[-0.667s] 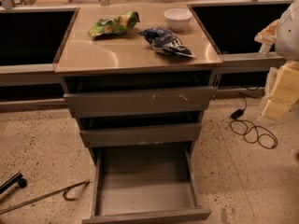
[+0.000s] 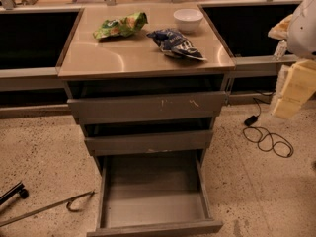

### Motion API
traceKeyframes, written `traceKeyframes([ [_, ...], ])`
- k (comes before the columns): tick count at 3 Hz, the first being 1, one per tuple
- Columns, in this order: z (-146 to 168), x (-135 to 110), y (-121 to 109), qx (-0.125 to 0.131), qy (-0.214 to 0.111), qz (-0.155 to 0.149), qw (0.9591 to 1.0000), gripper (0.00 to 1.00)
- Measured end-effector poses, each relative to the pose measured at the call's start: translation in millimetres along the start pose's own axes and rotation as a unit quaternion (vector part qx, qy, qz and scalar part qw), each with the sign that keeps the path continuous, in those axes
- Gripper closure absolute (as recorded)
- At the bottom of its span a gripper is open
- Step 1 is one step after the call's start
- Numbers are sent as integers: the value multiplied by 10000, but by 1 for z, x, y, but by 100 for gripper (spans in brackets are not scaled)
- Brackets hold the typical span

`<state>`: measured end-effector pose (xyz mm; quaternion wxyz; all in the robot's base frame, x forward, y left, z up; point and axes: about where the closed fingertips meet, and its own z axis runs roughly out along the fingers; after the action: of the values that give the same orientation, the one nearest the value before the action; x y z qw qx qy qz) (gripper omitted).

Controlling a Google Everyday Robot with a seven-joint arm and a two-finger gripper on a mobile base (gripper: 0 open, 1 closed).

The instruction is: Place blue chip bag into bottom drawer

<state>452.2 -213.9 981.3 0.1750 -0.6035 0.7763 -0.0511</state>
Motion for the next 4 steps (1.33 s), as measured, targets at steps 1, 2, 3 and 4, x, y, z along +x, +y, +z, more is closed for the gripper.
traceKeyframes([
  [1, 11, -7, -35, 250, 2, -15, 9997, 0],
  [2, 60, -20, -108, 170, -126, 178, 9996, 0],
  [3, 127, -33, -181, 21, -456, 418, 9981, 0],
  [4, 127, -33, -181, 23, -456, 420, 9981, 0],
])
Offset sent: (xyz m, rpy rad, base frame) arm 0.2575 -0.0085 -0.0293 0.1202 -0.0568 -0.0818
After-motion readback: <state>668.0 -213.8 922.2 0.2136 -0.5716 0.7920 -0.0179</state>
